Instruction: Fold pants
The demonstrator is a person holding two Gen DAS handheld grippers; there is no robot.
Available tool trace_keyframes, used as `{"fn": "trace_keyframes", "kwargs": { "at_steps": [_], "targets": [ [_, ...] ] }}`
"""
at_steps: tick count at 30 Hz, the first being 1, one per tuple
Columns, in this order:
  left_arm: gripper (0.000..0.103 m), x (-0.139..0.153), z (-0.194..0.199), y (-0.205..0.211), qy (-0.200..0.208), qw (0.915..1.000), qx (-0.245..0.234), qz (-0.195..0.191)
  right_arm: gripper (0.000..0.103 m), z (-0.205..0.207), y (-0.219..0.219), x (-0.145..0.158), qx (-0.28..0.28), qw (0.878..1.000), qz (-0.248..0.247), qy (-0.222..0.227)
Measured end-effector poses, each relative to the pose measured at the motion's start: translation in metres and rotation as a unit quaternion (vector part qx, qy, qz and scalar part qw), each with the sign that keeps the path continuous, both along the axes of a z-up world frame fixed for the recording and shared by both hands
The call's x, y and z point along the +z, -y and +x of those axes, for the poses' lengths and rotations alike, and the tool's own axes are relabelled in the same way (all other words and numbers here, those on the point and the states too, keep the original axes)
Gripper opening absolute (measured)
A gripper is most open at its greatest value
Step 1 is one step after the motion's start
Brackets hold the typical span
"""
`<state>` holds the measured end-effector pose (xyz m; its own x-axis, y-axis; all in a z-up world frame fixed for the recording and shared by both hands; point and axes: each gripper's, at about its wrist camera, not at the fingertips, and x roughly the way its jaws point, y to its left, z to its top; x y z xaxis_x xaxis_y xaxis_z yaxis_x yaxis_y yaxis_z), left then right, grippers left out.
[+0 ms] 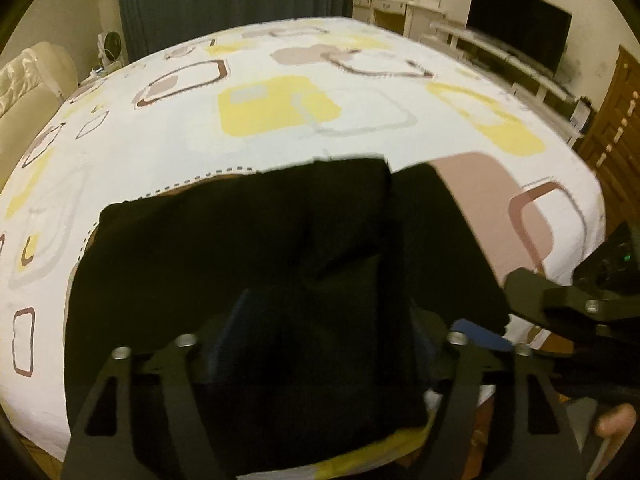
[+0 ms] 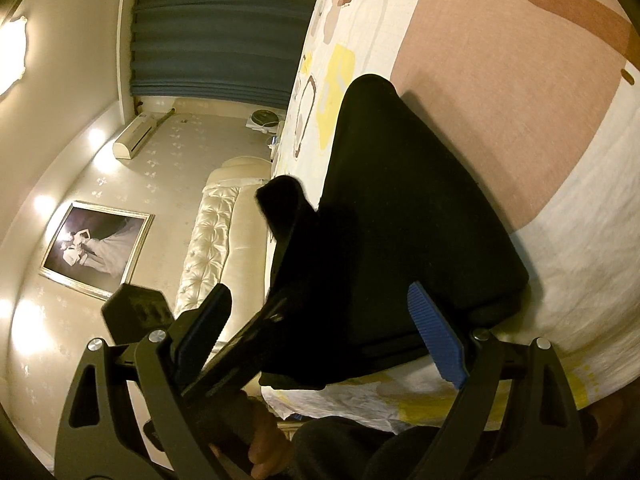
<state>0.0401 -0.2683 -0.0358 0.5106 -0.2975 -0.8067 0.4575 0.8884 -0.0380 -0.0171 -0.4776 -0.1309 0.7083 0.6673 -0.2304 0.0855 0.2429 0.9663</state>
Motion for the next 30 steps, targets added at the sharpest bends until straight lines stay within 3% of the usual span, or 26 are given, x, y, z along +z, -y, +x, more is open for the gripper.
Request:
{"fn": "trace_keyframes", "kwargs": {
  "at_steps": [8,15,19,23,30],
  "targets": [
    [0.078,0.029,-0.007,-0.039,-0.036,0.9957,0.003,-0.085,0.090,-0.001,0.002,0.000,0.001,1.000,-0.003,0.004],
    [0.084,0.051,-0.008,-0.126,0.010,0.9941,0.050,-0.096,0.090,-0.001,0.002,0.001,0.003,1.000,-0.006,0.004],
    [0.085,0.036,0.009,-0.187,-0.009,0.9893,0.097,-0.109,0.090,-0.001,0.002,0.002,0.005,1.000,-0.010,0.004],
    [0.085,0.003,0.025,-0.242,-0.068,0.9769,0.137,-0.150,0.090,0.000,0.002,0.002,0.005,1.000,-0.018,0.002],
    [0.085,-0.040,0.040,-0.261,-0.137,0.9638,0.136,-0.184,0.090,0.002,-0.002,0.013,0.017,0.998,-0.051,-0.014]
  ]
}}
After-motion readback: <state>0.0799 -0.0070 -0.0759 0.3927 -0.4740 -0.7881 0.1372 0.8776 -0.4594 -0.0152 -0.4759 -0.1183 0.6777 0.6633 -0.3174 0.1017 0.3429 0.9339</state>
